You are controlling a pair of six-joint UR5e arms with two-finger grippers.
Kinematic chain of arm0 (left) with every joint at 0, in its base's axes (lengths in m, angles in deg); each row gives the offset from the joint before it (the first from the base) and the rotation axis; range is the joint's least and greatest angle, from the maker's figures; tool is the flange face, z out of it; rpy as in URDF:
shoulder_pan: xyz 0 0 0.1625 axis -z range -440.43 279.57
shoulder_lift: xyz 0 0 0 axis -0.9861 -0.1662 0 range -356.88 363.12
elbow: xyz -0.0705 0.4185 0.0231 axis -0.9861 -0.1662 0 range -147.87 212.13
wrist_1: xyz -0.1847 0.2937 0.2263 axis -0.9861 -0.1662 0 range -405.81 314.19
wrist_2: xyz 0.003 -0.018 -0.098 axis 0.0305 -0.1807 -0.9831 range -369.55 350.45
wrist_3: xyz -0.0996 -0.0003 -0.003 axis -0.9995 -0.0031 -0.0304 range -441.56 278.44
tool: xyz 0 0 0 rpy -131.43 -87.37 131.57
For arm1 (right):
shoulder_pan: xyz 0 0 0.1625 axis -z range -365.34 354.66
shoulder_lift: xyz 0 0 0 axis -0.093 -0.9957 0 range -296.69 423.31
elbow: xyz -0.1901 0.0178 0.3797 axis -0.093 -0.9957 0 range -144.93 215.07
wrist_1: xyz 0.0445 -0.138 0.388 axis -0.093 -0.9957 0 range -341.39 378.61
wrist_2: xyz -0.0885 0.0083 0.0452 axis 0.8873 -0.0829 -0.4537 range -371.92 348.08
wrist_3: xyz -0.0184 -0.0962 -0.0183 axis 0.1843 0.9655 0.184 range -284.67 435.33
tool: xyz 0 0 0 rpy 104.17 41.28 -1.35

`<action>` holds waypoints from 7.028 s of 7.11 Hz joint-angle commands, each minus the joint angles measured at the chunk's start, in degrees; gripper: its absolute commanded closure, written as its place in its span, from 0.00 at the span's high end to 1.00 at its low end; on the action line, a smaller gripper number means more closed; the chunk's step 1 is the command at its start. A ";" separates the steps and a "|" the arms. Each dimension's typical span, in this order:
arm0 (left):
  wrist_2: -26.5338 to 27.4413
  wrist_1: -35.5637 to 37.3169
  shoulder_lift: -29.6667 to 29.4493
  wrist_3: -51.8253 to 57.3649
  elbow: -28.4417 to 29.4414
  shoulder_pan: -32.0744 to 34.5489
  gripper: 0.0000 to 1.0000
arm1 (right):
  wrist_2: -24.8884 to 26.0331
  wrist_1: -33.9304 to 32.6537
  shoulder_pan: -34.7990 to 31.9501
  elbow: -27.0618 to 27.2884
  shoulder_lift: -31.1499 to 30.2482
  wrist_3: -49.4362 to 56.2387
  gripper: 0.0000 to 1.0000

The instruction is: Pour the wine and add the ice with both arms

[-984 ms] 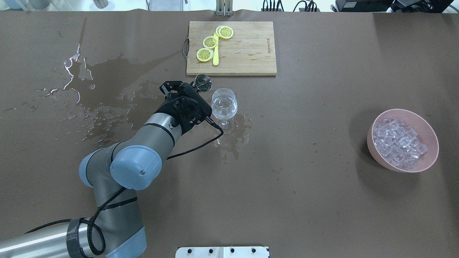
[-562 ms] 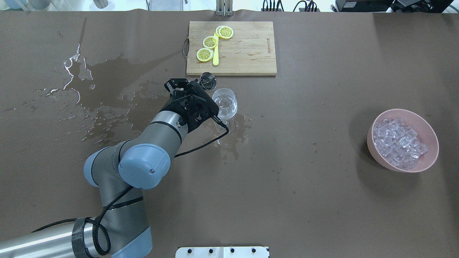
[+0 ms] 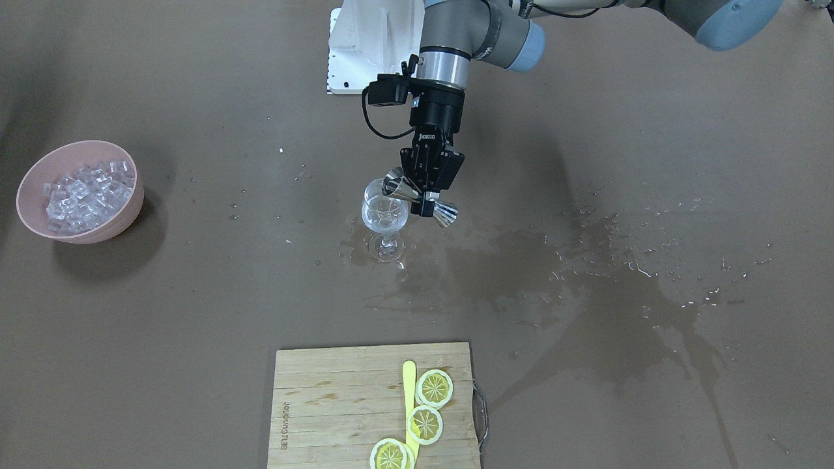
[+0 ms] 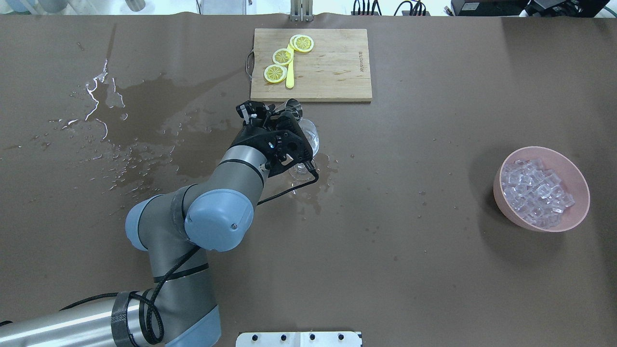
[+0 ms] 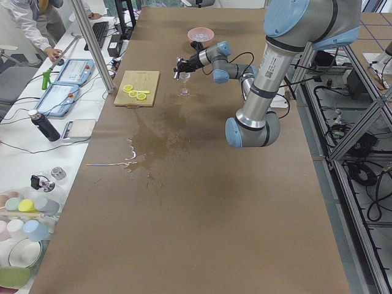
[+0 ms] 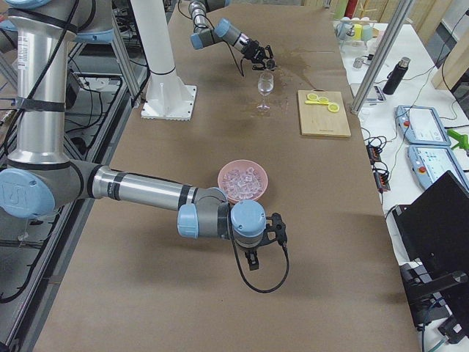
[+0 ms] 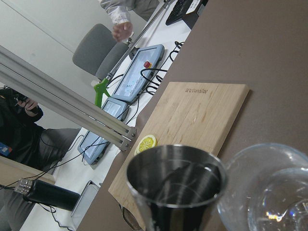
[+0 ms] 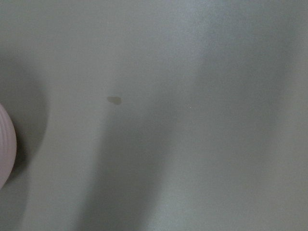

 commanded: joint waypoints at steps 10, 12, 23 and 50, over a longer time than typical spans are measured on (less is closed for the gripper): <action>4.99 8.89 -0.28 17.92 -3.15 0.00 0.00 | -1.76 0.00 0.00 -1.55 0.03 0.00 1.00; 5.17 11.63 -0.81 18.00 -3.07 -0.44 0.00 | -2.11 0.09 0.00 -2.34 0.03 0.00 1.00; 13.17 20.98 -7.58 21.91 -4.56 -2.11 0.00 | -3.43 0.26 0.00 -2.52 -0.06 0.09 1.00; -9.14 -45.93 33.73 -63.65 19.51 14.85 0.10 | -0.88 7.47 -0.09 7.06 -2.35 0.09 1.00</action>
